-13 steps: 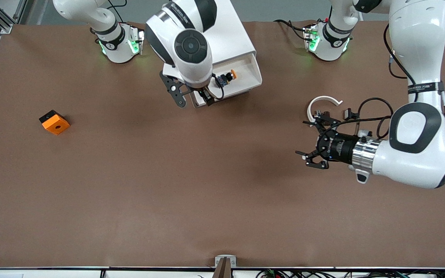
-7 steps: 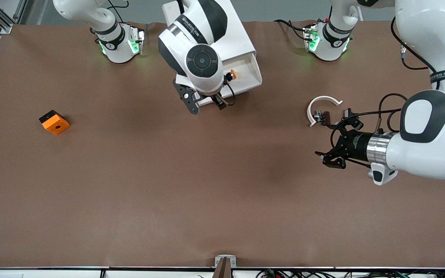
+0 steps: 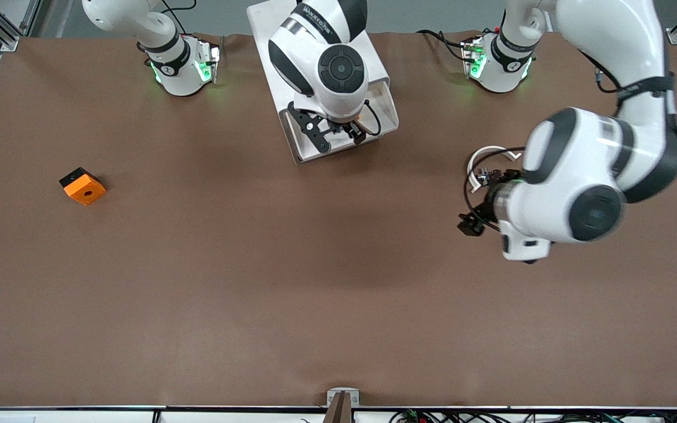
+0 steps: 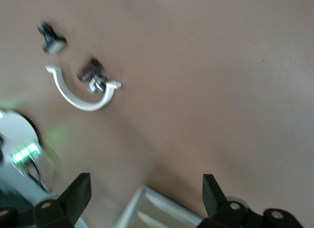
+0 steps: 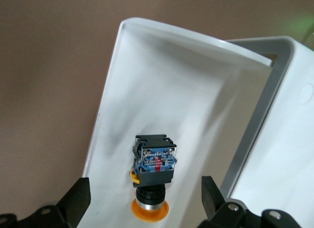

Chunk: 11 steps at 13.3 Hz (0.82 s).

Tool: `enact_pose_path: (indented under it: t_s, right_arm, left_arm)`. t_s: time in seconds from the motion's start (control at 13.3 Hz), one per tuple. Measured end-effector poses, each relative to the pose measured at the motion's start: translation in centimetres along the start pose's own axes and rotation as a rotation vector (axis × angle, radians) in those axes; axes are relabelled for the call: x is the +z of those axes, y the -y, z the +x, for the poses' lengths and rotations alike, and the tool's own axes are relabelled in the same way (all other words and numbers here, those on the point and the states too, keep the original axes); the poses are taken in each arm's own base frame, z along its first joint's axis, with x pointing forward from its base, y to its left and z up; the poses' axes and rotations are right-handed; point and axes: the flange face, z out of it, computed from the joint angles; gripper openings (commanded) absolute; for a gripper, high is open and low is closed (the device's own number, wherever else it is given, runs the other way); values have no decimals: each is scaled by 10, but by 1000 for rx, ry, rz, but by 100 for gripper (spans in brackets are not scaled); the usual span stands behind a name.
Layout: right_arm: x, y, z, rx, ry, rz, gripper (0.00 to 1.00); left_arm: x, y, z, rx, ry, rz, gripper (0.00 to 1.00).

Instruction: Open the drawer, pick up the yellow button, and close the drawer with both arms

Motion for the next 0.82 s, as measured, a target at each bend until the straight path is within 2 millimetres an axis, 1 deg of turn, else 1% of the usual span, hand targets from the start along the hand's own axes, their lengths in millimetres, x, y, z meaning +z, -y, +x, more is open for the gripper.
enact_pose_path:
  t_s: [0.07, 0.15, 0.22, 0.3, 0.52, 0.67, 0.82]
  right_arm:
    - [2, 0, 0, -4, -1, -6, 100]
    - [4, 1, 2, -11, -3, -15, 100]
    - [8, 2, 3, -16, -5, -24, 100]
    - [13, 4, 4, -17, -6, -31, 100]
    - [27, 9, 7, -18, -10, -54, 100]
    - [34, 11, 5, -23, -10, -64, 100]
    - [35, 11, 1, -35, -11, -67, 67]
  left_arm:
    - [-1, -8, -22, 36, -42, 6, 100]
    - [-3, -14, -37, 73, -67, -10, 100]
    - [-8, -17, -44, 113, -82, -32, 100]
    - [-13, -16, -46, 147, -93, -58, 100]
    - [-22, -7, -42, 237, -128, -140, 100]
    - [-16, 2, -40, 293, -159, -202, 100]
    - [-1, 15, -40, 319, -178, -244, 100]
